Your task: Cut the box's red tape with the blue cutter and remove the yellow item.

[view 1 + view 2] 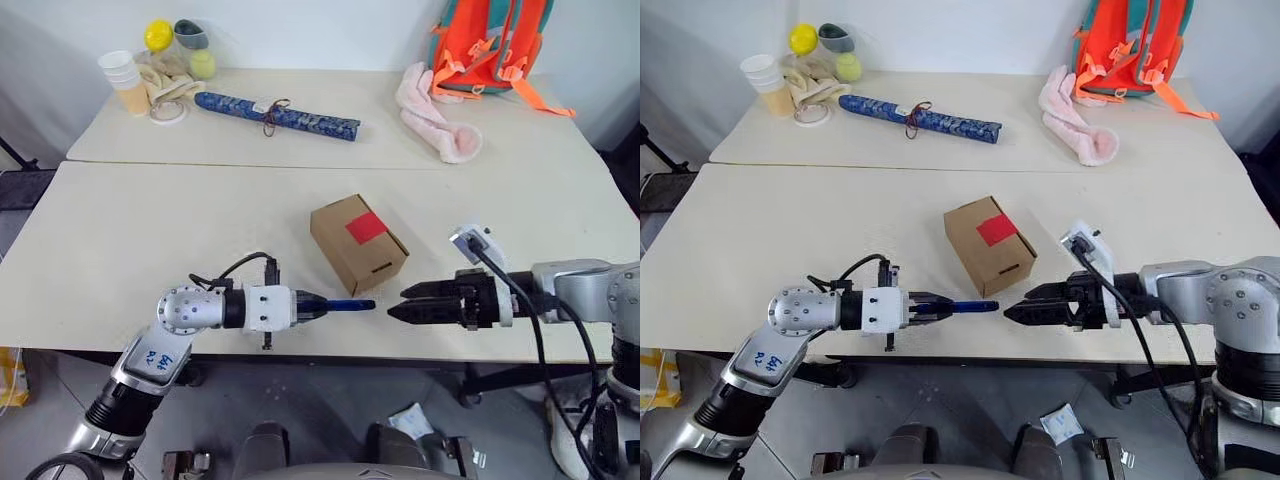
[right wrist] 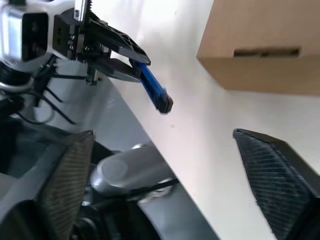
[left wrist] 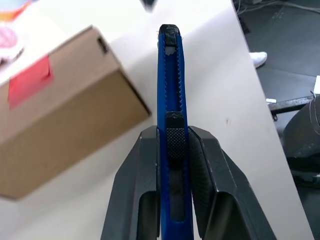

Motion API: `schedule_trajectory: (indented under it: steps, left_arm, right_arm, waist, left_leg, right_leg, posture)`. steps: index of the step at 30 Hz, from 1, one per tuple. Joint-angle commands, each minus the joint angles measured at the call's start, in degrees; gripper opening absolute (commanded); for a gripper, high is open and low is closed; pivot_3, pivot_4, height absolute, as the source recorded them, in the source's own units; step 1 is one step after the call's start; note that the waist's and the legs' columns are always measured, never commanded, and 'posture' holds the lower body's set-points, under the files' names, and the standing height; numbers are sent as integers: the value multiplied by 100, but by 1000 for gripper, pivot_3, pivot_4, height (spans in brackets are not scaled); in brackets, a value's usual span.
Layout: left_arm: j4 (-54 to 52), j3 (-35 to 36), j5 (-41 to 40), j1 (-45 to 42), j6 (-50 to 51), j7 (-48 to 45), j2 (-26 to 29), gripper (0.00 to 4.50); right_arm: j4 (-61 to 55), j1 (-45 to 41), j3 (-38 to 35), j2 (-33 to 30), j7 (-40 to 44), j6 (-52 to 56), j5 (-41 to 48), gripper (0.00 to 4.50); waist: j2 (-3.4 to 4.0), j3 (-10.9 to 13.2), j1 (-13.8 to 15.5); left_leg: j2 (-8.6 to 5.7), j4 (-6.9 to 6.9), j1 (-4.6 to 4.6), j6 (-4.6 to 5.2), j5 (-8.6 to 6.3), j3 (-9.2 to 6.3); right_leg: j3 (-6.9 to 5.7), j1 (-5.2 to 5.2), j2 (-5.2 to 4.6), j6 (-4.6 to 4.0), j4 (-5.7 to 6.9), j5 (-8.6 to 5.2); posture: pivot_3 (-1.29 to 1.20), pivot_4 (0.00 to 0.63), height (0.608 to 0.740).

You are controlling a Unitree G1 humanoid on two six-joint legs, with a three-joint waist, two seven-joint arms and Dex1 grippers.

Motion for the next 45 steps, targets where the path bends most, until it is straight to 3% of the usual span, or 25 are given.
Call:
schedule_trajectory:
  steps: [1, 11, 14, 23, 31, 35, 40, 45]
  left_arm:
    - [-100, -89, 76, -116, -62, 159, -206, 443]
    - [-48, -190, 225, -219, 76, 271, -446, 443]
    - [-68, -216, 238, -207, 83, 281, -465, 443]
    - [-83, -217, 258, -164, 92, 285, -439, 443]
    - [-68, -206, 273, -201, 92, 296, -427, 443]
    - [-69, -206, 277, -216, 99, 299, -429, 443]
    - [-148, -140, 171, -208, 223, 250, -387, 443]
    - [-457, 128, -247, -39, 472, 111, -230, 2026]
  right_arm:
    - [198, -117, 21, 166, -907, 30, 802, 4483]
    - [720, -276, 339, 748, -2490, -156, 1665, 4483]
    - [764, -280, 444, 795, -2765, -316, 1857, 3923]
    - [805, -244, 757, 657, -3206, -739, 2404, 902]
    - [813, -217, 1034, 477, -3363, -1047, 2746, 902]
    - [828, -216, 1155, 408, -3387, -1188, 2858, 126]
    - [821, -223, 1294, 268, -3285, -1255, 3047, 145]
    - [798, -272, 1330, -101, -3004, -1258, 3412, 145]
  waist:
    - [0, 0, -7]
    - [0, 0, -29]
    - [0, 0, -31]
    - [0, 0, -37]
    - [0, 0, -37]
    - [0, 0, -36]
    - [0, 0, -34]
    - [0, 0, -33]
  left_leg:
    - [0, 0, 0, 0, 0, 0]
    - [0, 0, -1, 0, 0, 0]
    - [0, 0, 0, 0, 0, 0]
    - [0, -1, -1, 0, 0, 0]
    - [0, -2, -2, 0, 0, 0]
    - [0, -2, -1, 0, 0, 0]
    - [0, -2, -3, 0, 0, 0]
    - [0, -2, -5, 1, 0, 0]
  right_leg:
    - [0, 0, 0, 0, 1, 0]
    - [0, -2, 0, 1, 2, 0]
    - [0, -2, 0, 1, 2, 0]
    - [0, -3, 0, 1, 1, 0]
    - [0, -4, 0, 1, -1, 0]
    - [0, -4, 0, 1, -1, 0]
    - [0, -4, 0, 1, -3, 0]
    - [0, -6, 0, 1, -4, 0]
  posture:
    - [0, 150, 740]
    - [0, 150, 740]
    - [0, 150, 740]
    - [0, 150, 740]
    - [0, 150, 740]
    - [0, 150, 740]
    - [0, 150, 740]
    - [0, 150, 740]
